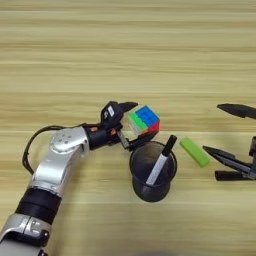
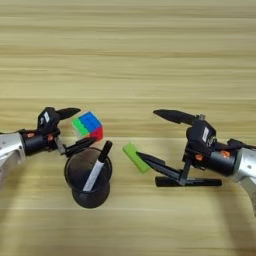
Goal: Move the objects on the table
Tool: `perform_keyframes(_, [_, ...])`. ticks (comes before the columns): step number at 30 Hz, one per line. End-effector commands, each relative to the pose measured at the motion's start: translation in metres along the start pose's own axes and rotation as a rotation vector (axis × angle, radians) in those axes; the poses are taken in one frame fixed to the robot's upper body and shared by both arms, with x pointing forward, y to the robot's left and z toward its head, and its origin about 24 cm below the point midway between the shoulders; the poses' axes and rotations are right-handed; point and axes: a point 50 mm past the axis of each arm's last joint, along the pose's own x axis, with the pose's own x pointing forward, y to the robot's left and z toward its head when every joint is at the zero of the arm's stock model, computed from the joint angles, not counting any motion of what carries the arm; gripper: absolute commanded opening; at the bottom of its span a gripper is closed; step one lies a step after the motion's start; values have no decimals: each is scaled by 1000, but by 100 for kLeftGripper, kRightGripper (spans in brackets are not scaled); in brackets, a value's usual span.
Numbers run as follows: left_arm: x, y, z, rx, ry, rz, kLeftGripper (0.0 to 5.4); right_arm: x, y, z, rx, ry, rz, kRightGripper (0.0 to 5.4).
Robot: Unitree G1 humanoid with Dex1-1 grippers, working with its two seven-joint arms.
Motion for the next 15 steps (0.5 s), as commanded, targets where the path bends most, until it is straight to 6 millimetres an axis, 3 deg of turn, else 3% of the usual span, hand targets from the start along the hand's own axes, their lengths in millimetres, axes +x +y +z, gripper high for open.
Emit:
perform_keyframes(1, [3,4,0,37,25,20,540,1,1,4,-7,-6,8,534])
perform_keyframes(15, [10,6,-10,40,71,39,540,1,2,5,-14,-9,13,534])
